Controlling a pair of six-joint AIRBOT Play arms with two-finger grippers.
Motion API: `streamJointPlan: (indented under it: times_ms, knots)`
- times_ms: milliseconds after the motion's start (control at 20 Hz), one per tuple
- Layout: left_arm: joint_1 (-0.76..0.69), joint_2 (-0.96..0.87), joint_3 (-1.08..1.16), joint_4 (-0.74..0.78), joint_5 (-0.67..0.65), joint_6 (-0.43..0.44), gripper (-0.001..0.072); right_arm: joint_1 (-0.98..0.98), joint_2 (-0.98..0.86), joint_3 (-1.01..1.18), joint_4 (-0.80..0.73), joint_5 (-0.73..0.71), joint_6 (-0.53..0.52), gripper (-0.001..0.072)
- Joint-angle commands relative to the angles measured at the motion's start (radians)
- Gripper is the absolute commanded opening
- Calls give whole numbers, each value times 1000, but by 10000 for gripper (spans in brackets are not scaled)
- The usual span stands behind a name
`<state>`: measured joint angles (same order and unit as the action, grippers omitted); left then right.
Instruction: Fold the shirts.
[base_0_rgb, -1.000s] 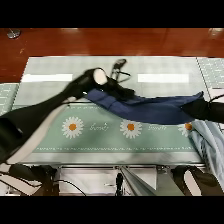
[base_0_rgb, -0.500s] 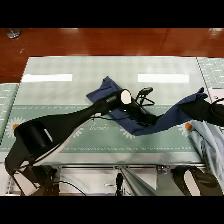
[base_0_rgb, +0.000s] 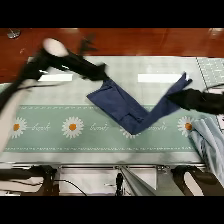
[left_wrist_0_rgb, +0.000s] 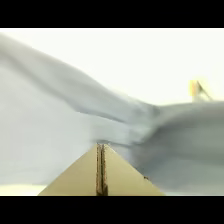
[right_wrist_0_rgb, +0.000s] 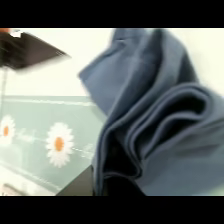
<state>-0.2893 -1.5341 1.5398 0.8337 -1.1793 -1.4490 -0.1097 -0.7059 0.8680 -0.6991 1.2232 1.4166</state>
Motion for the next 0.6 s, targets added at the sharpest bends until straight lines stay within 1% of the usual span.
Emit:
streamJointPlan:
  times_ms: [0,50,150,300,450,550]
  knots:
    - [223,255,-54,127,-41,2,21,232,-217,115,30,-168,-42,24]
    - [267,335,-90,143,-41,5,21,309,-319,186,24,-201,-52,24]
    - [312,500,-189,131,-45,8,22,415,-522,340,-8,-219,-56,25]
    - [298,758,-382,132,-14,-4,22,504,-817,564,-44,-211,-47,25]
    - [295,937,-557,131,27,-59,21,517,-1019,742,-41,-201,-7,25]
    - [295,1003,-642,107,21,-85,22,517,-1094,820,-40,-217,20,26]
